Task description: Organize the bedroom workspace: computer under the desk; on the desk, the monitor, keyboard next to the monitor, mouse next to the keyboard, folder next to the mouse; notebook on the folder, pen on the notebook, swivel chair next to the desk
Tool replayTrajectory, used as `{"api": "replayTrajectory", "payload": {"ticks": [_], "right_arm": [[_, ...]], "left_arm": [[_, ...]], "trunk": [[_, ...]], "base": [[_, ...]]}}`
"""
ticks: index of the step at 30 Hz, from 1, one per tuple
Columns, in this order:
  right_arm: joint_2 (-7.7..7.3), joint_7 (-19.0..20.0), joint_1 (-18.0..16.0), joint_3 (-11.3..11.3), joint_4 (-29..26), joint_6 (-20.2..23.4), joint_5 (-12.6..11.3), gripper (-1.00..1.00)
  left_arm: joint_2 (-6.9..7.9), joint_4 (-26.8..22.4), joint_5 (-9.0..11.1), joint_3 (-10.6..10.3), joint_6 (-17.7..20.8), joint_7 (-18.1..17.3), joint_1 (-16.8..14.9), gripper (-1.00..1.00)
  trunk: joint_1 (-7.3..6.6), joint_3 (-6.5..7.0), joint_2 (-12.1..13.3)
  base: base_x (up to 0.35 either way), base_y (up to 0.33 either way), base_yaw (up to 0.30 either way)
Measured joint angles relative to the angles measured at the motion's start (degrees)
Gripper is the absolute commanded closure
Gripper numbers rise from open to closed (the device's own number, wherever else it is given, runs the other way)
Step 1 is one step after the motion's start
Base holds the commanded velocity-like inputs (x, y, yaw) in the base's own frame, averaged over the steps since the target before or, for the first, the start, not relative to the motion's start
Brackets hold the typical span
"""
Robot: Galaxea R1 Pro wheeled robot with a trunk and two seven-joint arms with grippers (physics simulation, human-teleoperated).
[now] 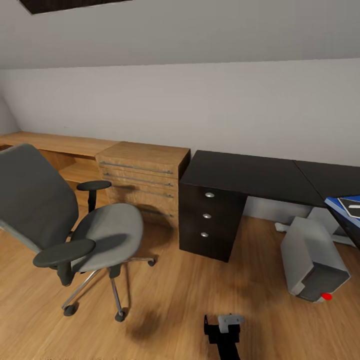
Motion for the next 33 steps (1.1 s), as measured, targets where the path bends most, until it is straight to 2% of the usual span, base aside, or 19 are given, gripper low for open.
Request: {"api": "replayTrajectory", "payload": {"ticks": [3, 9, 16, 21, 23, 25, 28, 30, 33], "right_arm": [[-0.03, 0.01, 0.00, -0.03, 0.18, 0.00, 0.01, -1.00], [-0.14, 0.04, 0.00, -0.07, 0.29, -0.01, 0.03, -1.00], [0.01, 0.03, 0.00, 0.05, 0.37, -0.07, 0.28, -1.00], [0.02, 0.03, 0.00, 0.06, 0.42, -0.09, 0.35, -1.00], [0.01, 0.02, 0.00, 0.07, 0.41, -0.12, 0.36, -1.00], [0.00, 0.01, 0.00, 0.09, 0.44, -0.16, 0.37, -1.00], [0.00, 0.01, 0.00, 0.08, 0.43, -0.17, 0.37, -1.00], [0.00, 0.01, 0.00, 0.04, 0.43, -0.18, 0.36, -1.00], [0.00, 0.01, 0.00, 0.03, 0.43, -0.18, 0.36, -1.00]], "left_arm": [[-0.71, 0.00, -0.51, -0.06, -0.03, 2.77, 0.00, -1.00], [-1.80, 0.01, -3.51, 0.02, -0.05, 6.66, 0.00, -1.00], [-3.02, 0.01, -4.92, 0.02, -0.12, 11.04, 0.00, -1.00], [-4.46, 0.02, -7.63, -0.13, -0.06, 17.79, 0.00, -1.00], [-5.22, 0.02, -9.41, -0.26, -0.26, 20.62, 0.00, -1.00], [-5.92, 0.03, -11.92, -0.35, -2.20, 22.93, 0.01, -1.00], [-7.00, 0.04, -14.58, -0.33, -6.30, 23.84, 0.01, -1.00], [-8.52, 0.32, -17.59, -0.39, -12.51, 24.03, -0.01, -1.00], [-9.29, 2.02, -20.94, -0.37, -18.67, 24.19, -0.01, -1.00]], "trunk": [[-0.66, 0.54, 1.20], [-1.98, 1.61, 3.61], [-3.51, 2.73, 6.42], [-4.61, 3.41, 8.42], [-5.05, 3.68, 9.23], [-5.49, 3.94, 10.03], [-6.15, 4.34, 11.23], [-6.59, 4.61, 12.03], [-7.25, 5.00, 13.24]], "base": [[0.000, 0.000, 0.277], [0.000, 0.000, 0.279], [0.000, 0.000, 0.269], [0.000, 0.000, 0.252], [0.000, 0.000, 0.250], [0.000, 0.000, 0.249], [0.000, 0.000, 0.248], [0.000, 0.000, 0.245], [0.000, 0.000, 0.242]]}}
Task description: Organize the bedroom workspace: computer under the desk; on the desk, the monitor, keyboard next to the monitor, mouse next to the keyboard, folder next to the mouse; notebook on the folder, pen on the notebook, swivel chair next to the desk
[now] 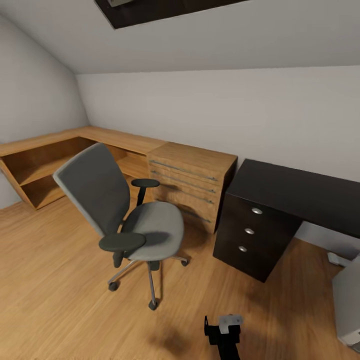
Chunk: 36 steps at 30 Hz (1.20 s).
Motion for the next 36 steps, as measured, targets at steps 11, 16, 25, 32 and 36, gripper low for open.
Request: {"api": "replayTrajectory", "payload": {"ticks": [11, 16, 25, 32, 36], "right_arm": [[-0.02, 0.00, 0.00, -0.01, 0.05, 0.03, 0.00, -1.00], [-0.12, 0.00, 0.00, -0.06, 0.01, 0.08, 0.00, -1.00], [-0.17, 0.00, 0.00, -0.03, 0.05, 0.09, 0.00, -1.00], [-0.18, 0.05, 0.00, -0.05, 0.54, 0.10, 0.07, -1.00], [-0.39, 0.07, 0.00, -0.13, 1.05, 0.09, 0.10, -1.00]], "left_arm": [[-0.45, 3.51, -3.09, 0.10, -5.32, 0.29, -0.01, -1.00], [-0.43, 3.70, -3.10, 0.17, -2.23, 0.38, -0.01, -1.00], [-0.44, 3.74, -3.38, -0.05, 9.18, 0.26, -0.01, -1.00], [-0.45, 3.74, -3.39, -0.07, 9.87, 0.17, -0.01, -1.00], [-0.41, 3.74, -3.30, -0.07, 9.89, 0.15, -0.01, -1.00]], "trunk": [[-2.42, 1.42, 4.41], [-3.52, 2.06, 6.42], [-5.49, 3.20, 10.03], [-7.03, 4.06, 12.84], [-7.91, 4.54, 14.44]], "base": [[0.000, 0.000, 0.240], [0.000, 0.000, 0.239], [0.000, 0.000, 0.238], [0.000, 0.000, 0.236], [0.000, 0.000, 0.214]]}}
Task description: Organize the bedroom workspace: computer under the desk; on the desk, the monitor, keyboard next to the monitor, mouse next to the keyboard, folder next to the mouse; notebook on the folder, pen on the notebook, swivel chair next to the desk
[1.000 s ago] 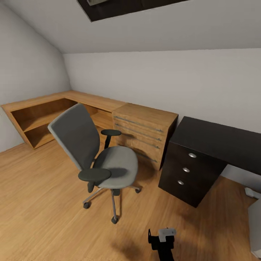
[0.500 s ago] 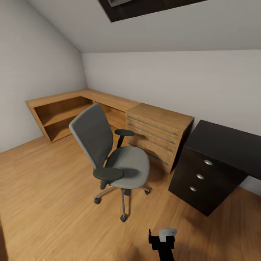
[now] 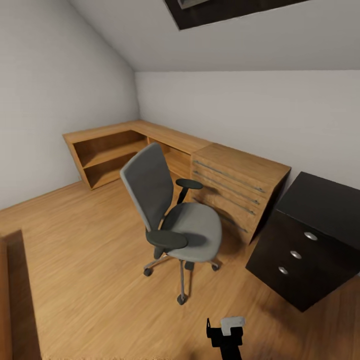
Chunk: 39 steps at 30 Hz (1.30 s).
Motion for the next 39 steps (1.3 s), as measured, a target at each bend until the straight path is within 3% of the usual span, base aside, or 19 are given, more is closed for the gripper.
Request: {"api": "replayTrajectory", "payload": {"ticks": [8, 15, 18, 21, 25, 32, 39], "right_arm": [[-0.86, -0.03, 0.10, -0.13, 1.42, 0.41, -0.08, -1.00], [-6.52, -0.08, 3.01, -0.26, 2.13, 0.13, -0.45, -1.00], [-8.15, -0.06, 3.59, -0.19, 2.14, -1.47, -0.41, -1.00], [-9.04, -0.08, 4.16, -0.10, 2.14, -4.17, -0.34, -1.00], [-10.04, 0.00, 7.72, -0.22, 2.15, -10.00, -0.43, -1.00], [-10.21, 0.02, 11.62, 0.17, 2.15, -15.22, -0.15, -1.00], [-8.01, 0.04, 12.39, 0.27, 2.15, -16.32, 0.04, -1.00]], "left_arm": [[0.06, 0.00, 0.18, 0.07, 0.01, -0.01, 0.00, -1.00], [0.01, 0.00, 0.11, -0.02, -0.20, -0.01, 0.00, -1.00], [0.10, 0.00, 0.19, 0.02, -0.24, -0.09, -0.01, -1.00], [0.31, 0.01, 0.33, 0.10, -0.29, -0.16, -0.01, -1.00], [0.87, 0.00, 0.47, 0.22, -0.43, -0.25, -0.01, -1.00], [1.08, 0.01, 0.50, 0.25, -1.31, -0.28, -0.01, -1.00], [1.11, 0.00, 0.50, 0.26, -3.26, -0.30, 0.00, -1.00]], "trunk": [[-1.76, 0.87, 3.21], [-3.30, 1.72, 6.02], [-3.96, 2.13, 7.22], [-4.61, 2.54, 8.43], [-5.49, 3.17, 10.03], [-7.03, 4.48, 12.84], [-8.57, 6.22, 15.65]], "base": [[0.000, 0.000, 0.185], [0.000, 0.000, 0.147], [0.000, 0.000, 0.059], [0.000, 0.000, 0.026], [0.000, 0.000, 0.009], [0.000, 0.000, 0.030], [0.000, 0.000, 0.087]]}}
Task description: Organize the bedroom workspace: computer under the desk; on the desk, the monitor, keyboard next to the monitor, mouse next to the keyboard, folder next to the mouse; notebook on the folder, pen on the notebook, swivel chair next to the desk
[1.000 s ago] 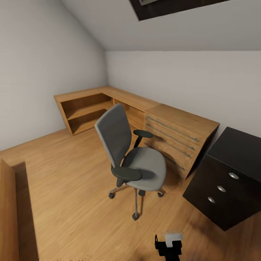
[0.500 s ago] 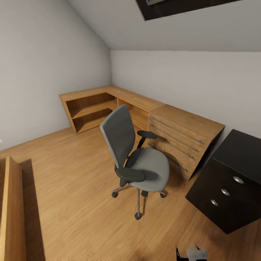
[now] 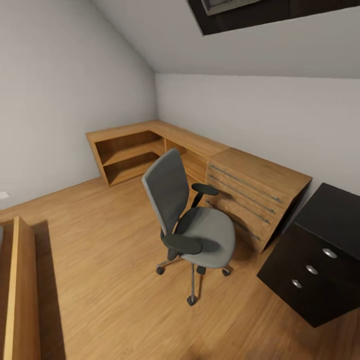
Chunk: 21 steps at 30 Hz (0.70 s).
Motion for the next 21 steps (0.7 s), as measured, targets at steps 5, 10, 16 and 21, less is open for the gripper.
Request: {"api": "replayTrajectory", "payload": {"ticks": [5, 10, 16, 21], "right_arm": [[0.58, 0.00, 0.10, -0.07, -0.04, -0.05, 0.00, -1.00], [0.80, 0.00, 0.11, -0.05, -0.06, 0.03, -0.02, -1.00], [0.96, 0.01, 0.11, -0.06, -0.07, 0.71, -0.01, -1.00], [0.95, 0.01, 0.11, -0.03, -0.08, 1.74, 0.04, -1.00]], "left_arm": [[0.01, 0.01, 0.01, -0.05, -0.33, 0.00, 0.00, -1.00], [0.02, 0.01, -0.02, -0.12, -0.39, 0.00, 0.00, -1.00], [0.01, 0.00, -0.02, -0.17, -0.41, 0.00, 0.00, -1.00], [0.01, 0.00, -0.07, -0.23, -0.52, 0.00, 0.00, -1.00]], "trunk": [[-0.45, 0.61, 0.82], [-0.45, 0.66, 0.82], [-0.45, 0.47, 0.82], [-0.45, 0.20, 0.82]], "base": [[0.000, 0.000, 0.053], [0.000, 0.000, 0.034], [0.000, 0.000, 0.147], [0.000, 0.000, 0.194]]}}
